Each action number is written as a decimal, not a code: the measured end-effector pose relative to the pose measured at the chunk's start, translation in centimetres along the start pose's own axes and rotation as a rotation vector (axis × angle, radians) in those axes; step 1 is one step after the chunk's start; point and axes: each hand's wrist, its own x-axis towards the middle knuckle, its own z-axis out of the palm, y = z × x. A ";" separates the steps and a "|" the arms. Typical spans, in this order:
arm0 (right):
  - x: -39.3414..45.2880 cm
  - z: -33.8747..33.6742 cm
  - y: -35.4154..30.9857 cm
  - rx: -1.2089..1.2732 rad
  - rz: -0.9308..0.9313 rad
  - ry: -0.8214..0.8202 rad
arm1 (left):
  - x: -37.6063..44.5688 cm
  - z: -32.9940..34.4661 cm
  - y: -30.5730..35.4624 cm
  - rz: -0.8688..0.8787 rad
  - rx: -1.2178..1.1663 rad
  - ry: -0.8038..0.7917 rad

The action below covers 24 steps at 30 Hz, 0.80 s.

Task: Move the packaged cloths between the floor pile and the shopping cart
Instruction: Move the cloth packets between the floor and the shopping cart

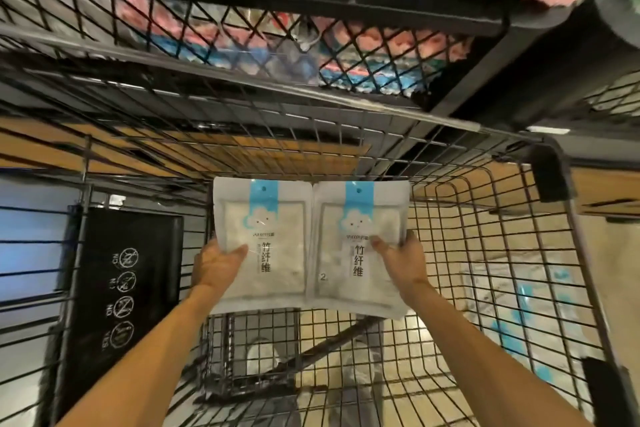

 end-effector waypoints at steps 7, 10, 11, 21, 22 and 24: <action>-0.5 1.3 0.6 -0.277 -0.170 0.182 | 0.1 1.0 -0.7 0.190 0.396 0.069; -0.3 2.3 1.2 -0.410 -0.187 0.238 | 0.7 1.6 -2.2 0.260 0.466 0.101; -0.2 2.6 1.4 -0.460 -0.202 0.261 | 0.5 1.9 -2.2 0.265 0.486 0.113; -0.2 2.2 0.5 -1.016 -0.268 0.337 | -0.3 3.0 -1.2 0.517 0.845 0.272; -0.2 1.9 0.2 -1.055 -0.280 0.321 | -0.5 3.0 -0.9 0.541 0.905 0.252; -0.5 1.2 -0.5 -1.094 -0.313 0.293 | -1.1 2.7 -0.1 0.530 0.977 0.192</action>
